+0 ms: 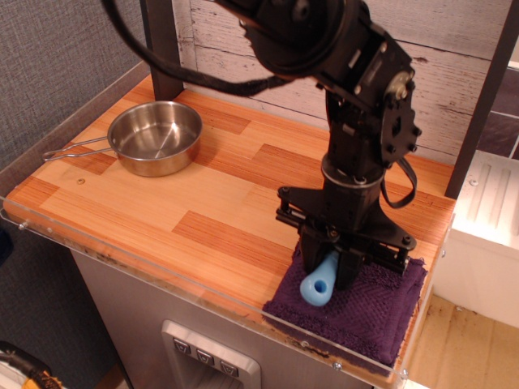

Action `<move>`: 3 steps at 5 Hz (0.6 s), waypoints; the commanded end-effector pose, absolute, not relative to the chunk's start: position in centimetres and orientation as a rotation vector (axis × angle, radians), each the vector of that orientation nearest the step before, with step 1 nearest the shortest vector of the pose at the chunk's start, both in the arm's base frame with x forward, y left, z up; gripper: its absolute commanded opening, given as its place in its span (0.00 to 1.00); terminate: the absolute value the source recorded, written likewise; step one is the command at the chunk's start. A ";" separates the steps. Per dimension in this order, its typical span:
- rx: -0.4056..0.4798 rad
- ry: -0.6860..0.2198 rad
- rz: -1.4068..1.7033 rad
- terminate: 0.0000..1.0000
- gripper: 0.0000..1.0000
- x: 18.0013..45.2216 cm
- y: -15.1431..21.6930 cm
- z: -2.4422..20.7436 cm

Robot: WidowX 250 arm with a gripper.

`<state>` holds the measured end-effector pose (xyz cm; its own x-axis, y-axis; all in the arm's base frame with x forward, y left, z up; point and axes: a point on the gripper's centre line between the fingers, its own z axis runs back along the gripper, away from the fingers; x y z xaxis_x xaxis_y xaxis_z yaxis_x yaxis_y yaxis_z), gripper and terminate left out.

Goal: Place the spatula on top of the cloth

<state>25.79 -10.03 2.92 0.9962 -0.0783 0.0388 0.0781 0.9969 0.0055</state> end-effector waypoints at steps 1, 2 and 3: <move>-0.062 -0.070 -0.060 0.00 1.00 26.1 -11.1 4.1; -0.066 -0.086 -0.068 0.00 1.00 26.0 -11.1 4.9; -0.067 -0.101 -0.073 0.00 1.00 26.1 -10.7 5.8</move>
